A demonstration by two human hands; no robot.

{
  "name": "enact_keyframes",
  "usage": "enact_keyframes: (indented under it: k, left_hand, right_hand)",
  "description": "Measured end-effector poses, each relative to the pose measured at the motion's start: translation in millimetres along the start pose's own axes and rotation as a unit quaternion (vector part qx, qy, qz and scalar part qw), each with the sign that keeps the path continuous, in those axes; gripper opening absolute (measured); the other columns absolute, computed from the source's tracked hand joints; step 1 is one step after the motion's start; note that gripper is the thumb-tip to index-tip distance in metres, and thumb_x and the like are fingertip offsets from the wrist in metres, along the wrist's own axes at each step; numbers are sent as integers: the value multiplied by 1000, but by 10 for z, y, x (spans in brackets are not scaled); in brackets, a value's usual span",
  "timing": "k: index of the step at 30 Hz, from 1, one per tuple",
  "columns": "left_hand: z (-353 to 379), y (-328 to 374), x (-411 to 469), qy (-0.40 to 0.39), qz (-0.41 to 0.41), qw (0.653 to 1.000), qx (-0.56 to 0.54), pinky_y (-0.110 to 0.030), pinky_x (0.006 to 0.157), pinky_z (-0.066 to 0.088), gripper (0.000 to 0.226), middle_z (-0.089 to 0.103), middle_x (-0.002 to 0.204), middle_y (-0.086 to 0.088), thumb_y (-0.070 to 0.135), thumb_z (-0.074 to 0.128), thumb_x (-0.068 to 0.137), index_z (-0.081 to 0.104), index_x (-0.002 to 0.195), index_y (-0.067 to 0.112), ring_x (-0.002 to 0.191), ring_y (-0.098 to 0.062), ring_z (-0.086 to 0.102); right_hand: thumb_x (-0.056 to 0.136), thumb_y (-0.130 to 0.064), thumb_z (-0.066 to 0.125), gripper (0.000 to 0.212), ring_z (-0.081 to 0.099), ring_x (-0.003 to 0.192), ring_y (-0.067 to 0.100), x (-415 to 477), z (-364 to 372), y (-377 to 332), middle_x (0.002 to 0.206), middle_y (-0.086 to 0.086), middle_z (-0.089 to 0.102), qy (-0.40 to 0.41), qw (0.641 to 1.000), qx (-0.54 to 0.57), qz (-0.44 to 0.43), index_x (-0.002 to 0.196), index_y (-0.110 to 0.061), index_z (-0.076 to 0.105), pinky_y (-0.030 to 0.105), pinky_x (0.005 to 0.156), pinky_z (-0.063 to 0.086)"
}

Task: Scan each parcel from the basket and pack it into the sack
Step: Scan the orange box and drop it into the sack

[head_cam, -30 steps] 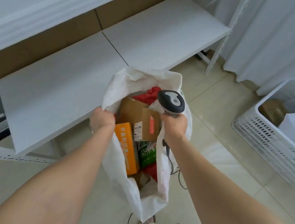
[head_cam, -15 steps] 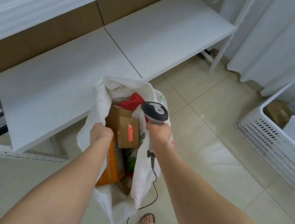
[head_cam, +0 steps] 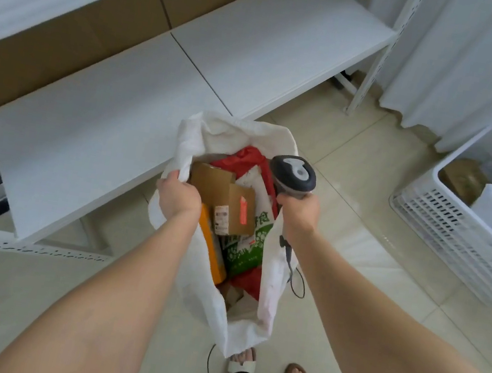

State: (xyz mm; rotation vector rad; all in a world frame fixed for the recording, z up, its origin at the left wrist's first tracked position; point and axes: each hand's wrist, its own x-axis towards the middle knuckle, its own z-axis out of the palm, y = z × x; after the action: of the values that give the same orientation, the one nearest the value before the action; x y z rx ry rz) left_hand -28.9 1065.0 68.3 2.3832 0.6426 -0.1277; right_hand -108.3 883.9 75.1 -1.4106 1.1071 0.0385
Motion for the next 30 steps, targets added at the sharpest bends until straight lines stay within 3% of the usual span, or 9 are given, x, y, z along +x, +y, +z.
enact_keyframes:
  k: [4,7,11,13,18,23,27,30]
  left_hand:
    - [-18,-117,-72,-19,-47,999,16,-42,95,45,44,49,138,-11,7,43,95,46,138,16,118,-36,53]
    - [45,-292,-106,-47,-69,996,32,-44,99,46,42,52,134,-11,9,48,94,47,135,16,118,-35,53]
    - [166,-339,-138,-59,-83,995,7,-41,100,42,45,51,136,-9,7,46,92,46,136,17,122,-33,51]
    - [175,-345,-143,-56,-78,995,-2,-38,97,42,45,52,134,-9,6,46,90,48,135,16,121,-32,52]
    - [206,-365,-134,-40,-87,995,-41,-36,94,43,44,56,128,-12,0,49,87,54,129,12,116,-33,55]
    - [256,-311,-209,-25,-88,995,-34,-39,94,44,49,51,133,-12,0,50,87,48,134,14,118,-34,53]
    - [293,-126,-394,3,-28,999,37,-37,78,44,58,38,136,-13,2,51,88,36,141,19,112,-34,53]
    - [303,73,-556,-38,10,997,61,-36,77,46,48,38,132,-10,7,52,89,43,134,22,111,-32,53]
  right_hand:
    - [84,-3,61,16,50,62,11,33,59,-47,69,-4,54,2,1000,13,6,84,-19,56,23,52,42]
    - [85,-6,63,13,51,61,12,70,-4,181,69,-2,55,-2,999,-19,38,89,-17,57,23,50,39]
    - [80,-5,65,15,56,66,15,97,2,348,71,-1,59,-3,999,-43,29,81,-19,59,36,68,55]
    - [79,-3,65,21,55,65,13,100,0,364,71,-3,58,-4,998,-51,21,75,-22,57,38,73,55]
    - [77,-6,68,13,58,68,16,112,-194,440,77,0,61,3,995,-90,45,85,-16,63,29,60,51]
    - [79,-1,67,13,57,77,20,159,-394,602,85,6,60,-18,988,-137,75,90,-7,64,41,85,55]
    - [78,-5,68,14,54,64,12,102,-408,626,79,0,59,-20,988,-133,69,80,-15,59,26,57,50]
    - [78,-8,67,14,53,61,13,49,-452,522,73,0,58,-32,989,-140,40,76,-18,57,23,52,44]
